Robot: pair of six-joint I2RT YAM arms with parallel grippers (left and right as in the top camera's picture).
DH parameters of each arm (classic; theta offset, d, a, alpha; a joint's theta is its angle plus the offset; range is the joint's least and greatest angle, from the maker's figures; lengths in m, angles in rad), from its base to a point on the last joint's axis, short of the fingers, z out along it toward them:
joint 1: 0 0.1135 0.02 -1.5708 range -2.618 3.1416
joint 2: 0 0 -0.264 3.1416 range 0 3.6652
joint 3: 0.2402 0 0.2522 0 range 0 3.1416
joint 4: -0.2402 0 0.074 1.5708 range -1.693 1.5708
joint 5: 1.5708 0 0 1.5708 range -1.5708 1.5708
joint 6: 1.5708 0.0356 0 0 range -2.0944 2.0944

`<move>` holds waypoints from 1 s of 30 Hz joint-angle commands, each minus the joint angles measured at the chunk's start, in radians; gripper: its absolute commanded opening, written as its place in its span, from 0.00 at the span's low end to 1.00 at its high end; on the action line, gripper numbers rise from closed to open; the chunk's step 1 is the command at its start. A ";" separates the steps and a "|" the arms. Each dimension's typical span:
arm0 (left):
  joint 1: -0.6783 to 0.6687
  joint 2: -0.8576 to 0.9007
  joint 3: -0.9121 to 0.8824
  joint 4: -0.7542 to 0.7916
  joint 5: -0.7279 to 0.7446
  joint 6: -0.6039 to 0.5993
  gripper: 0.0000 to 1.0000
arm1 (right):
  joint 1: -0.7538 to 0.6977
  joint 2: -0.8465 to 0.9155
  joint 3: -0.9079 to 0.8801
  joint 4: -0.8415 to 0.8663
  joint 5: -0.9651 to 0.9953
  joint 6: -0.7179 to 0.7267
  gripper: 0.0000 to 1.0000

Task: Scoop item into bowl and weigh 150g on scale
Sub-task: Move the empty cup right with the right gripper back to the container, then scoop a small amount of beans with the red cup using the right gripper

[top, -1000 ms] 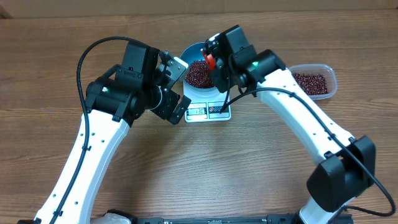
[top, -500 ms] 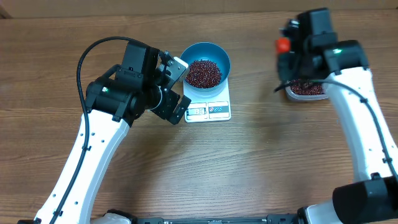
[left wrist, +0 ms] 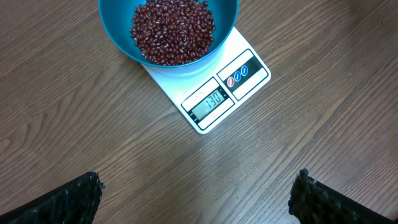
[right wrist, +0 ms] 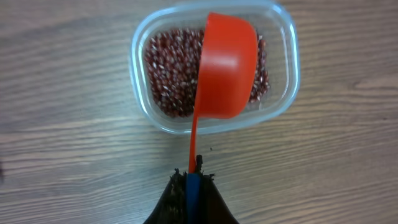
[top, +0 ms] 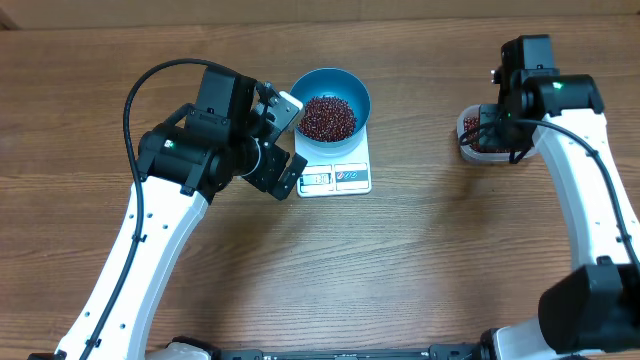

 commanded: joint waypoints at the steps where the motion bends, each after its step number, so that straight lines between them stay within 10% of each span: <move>1: -0.007 -0.008 0.015 0.000 0.015 0.026 1.00 | -0.005 0.057 -0.012 -0.003 0.055 0.013 0.04; 15: -0.007 -0.008 0.015 0.000 0.015 0.026 1.00 | -0.005 0.209 -0.012 0.005 0.086 0.002 0.04; 30: -0.007 -0.008 0.015 0.000 0.015 0.026 1.00 | -0.122 0.219 -0.010 0.075 -0.341 -0.092 0.04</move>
